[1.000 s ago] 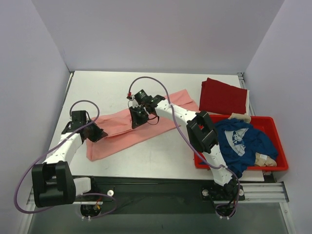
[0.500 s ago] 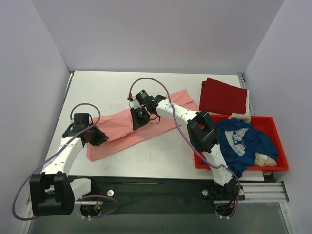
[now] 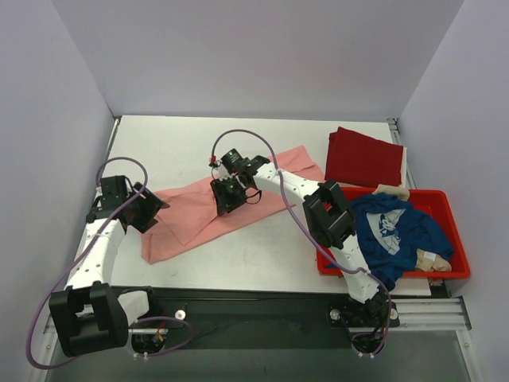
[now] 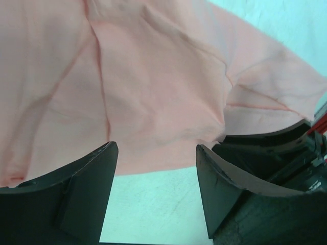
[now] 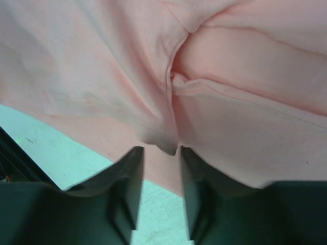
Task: Fold and stack the t-shirts
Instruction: Fold the other side of the tshirt into a rectangle
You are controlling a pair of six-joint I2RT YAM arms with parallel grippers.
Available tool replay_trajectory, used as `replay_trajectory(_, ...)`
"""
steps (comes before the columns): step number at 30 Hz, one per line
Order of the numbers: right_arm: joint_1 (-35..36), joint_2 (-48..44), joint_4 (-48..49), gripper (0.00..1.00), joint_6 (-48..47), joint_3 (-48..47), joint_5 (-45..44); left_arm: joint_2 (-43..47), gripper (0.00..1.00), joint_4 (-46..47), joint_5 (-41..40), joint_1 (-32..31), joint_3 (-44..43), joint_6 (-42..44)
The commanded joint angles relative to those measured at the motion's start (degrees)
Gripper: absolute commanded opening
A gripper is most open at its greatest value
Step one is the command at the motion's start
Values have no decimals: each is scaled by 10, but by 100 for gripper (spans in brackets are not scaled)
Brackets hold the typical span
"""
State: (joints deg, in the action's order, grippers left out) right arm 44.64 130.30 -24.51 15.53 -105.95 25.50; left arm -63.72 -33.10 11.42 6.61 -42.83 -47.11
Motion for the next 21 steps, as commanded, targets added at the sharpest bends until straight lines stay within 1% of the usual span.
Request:
replay_trajectory(1, -3, -5, -31, 39, -14, -20, -16, -20, 73, 15, 8, 58, -35, 60)
replay_trajectory(4, -5, -20, -40, 51, -22, -22, -29, -50, 73, 30, -3, 88, -57, 90)
replay_trajectory(7, -14, -44, -48, 57, -28, -18, -51, -85, 73, 66, -6, 105, -67, 95)
replay_trajectory(10, -45, -72, -50, 57, -31, -8, -79, -121, 71, 107, -1, 116, -74, 88)
replay_trajectory(11, -45, -76, -50, 58, -31, -8, -83, -128, 71, 114, -3, 118, -77, 87)
replay_trajectory(13, -71, -81, -50, 58, -30, -7, -91, -153, 69, 130, -6, 122, -84, 87)
replay_trajectory(14, -81, -83, -50, 58, -27, -8, -91, -162, 67, 134, -11, 125, -86, 87)
replay_trajectory(15, -101, -85, -50, 58, -22, -6, -91, -169, 63, 138, -12, 125, -88, 89)
replay_trajectory(18, -135, -91, -51, 58, -16, 1, -93, -197, 56, 150, -18, 126, -96, 93)
replay_trajectory(19, -142, -94, -50, 58, -15, 3, -94, -208, 51, 160, -19, 125, -96, 94)
replay_trajectory(21, -160, -96, -50, 58, -16, 6, -100, -219, 46, 170, -22, 126, -96, 95)
